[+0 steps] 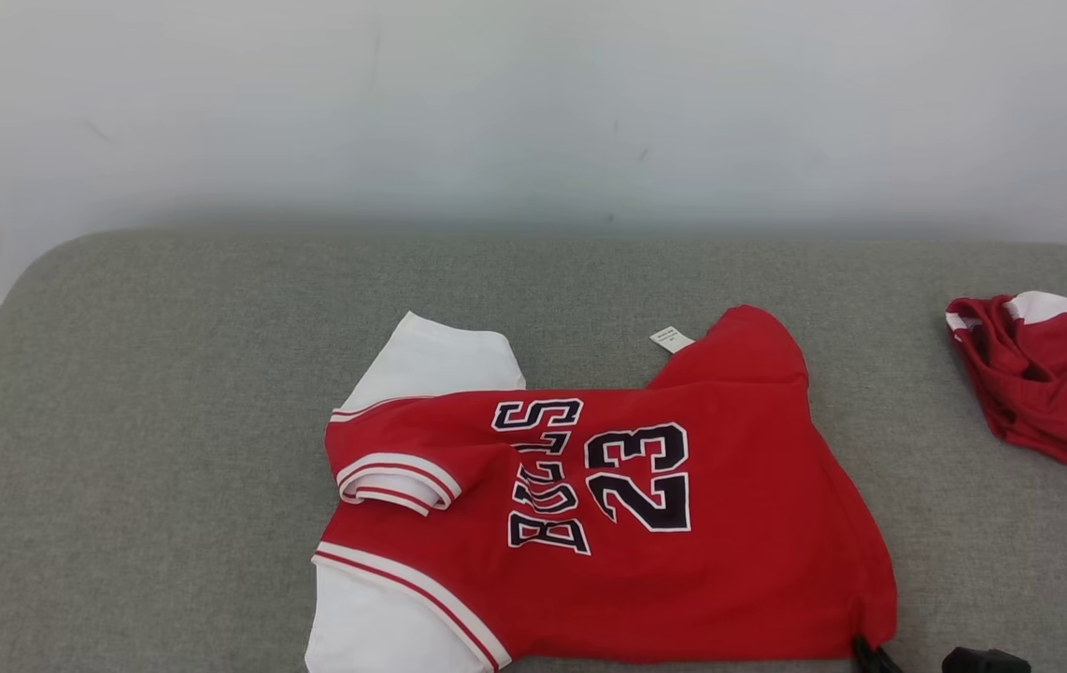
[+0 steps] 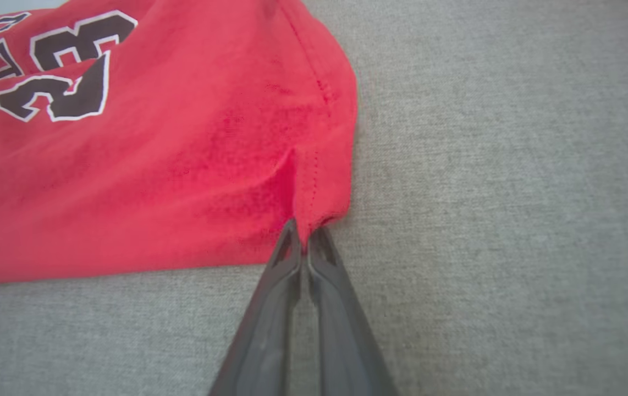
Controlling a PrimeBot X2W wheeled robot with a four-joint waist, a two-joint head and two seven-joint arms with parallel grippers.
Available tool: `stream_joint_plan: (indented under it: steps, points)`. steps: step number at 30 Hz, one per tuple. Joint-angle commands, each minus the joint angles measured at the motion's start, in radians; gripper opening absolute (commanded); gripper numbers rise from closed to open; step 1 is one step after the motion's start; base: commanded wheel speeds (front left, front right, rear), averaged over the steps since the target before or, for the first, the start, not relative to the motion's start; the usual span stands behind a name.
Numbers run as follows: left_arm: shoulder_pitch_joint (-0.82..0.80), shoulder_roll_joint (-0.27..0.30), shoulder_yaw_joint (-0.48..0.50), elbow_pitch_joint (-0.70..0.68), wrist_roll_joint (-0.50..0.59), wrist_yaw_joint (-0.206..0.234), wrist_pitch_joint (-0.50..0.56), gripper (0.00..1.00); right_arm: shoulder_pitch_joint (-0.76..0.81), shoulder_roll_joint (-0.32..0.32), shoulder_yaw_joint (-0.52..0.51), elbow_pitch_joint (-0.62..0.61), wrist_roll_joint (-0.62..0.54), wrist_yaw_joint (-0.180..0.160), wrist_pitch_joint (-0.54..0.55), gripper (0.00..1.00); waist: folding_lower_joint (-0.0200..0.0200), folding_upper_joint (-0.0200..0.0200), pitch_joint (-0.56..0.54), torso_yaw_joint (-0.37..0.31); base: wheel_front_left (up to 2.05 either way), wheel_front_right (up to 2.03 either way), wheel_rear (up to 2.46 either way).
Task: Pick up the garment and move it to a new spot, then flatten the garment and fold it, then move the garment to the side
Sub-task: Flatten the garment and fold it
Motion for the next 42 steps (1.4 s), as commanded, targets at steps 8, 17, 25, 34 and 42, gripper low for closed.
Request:
stream_joint_plan:
  steps: [8,17,25,34,42]
  points:
    - [0.057,0.030,0.045,-0.243,0.020,0.001,-0.001,0.00,0.019,-0.029,0.041,-0.136,0.095,-0.002,0.002,0.00,0.0000,0.0000,0.001,-0.001,0.00,0.00,0.00]
    - [-0.155,0.154,0.006,-0.464,0.013,0.001,0.052,0.00,-0.126,-0.105,0.023,-0.449,0.161,-0.002,0.167,0.00,0.0000,0.0000,0.064,-0.011,0.00,0.00,0.00]
    - [-0.679,0.329,-0.072,-0.457,-0.049,0.002,0.202,0.00,-0.567,-0.118,-0.022,-0.440,0.186,-0.002,0.298,0.00,0.0000,0.0000,0.253,-0.021,0.00,0.00,0.00]
    - [-1.513,0.432,-0.218,-0.125,-0.190,0.002,0.258,0.00,-1.396,-0.037,-0.090,-0.019,0.216,-0.002,0.377,0.00,0.0000,0.0000,0.502,-0.055,0.00,0.00,0.00]
    - [-1.822,0.419,-0.311,0.074,-0.228,0.002,0.208,0.00,-1.674,-0.007,-0.154,0.186,0.187,-0.002,0.349,0.00,0.0000,0.0000,0.541,-0.064,0.00,0.00,0.00]
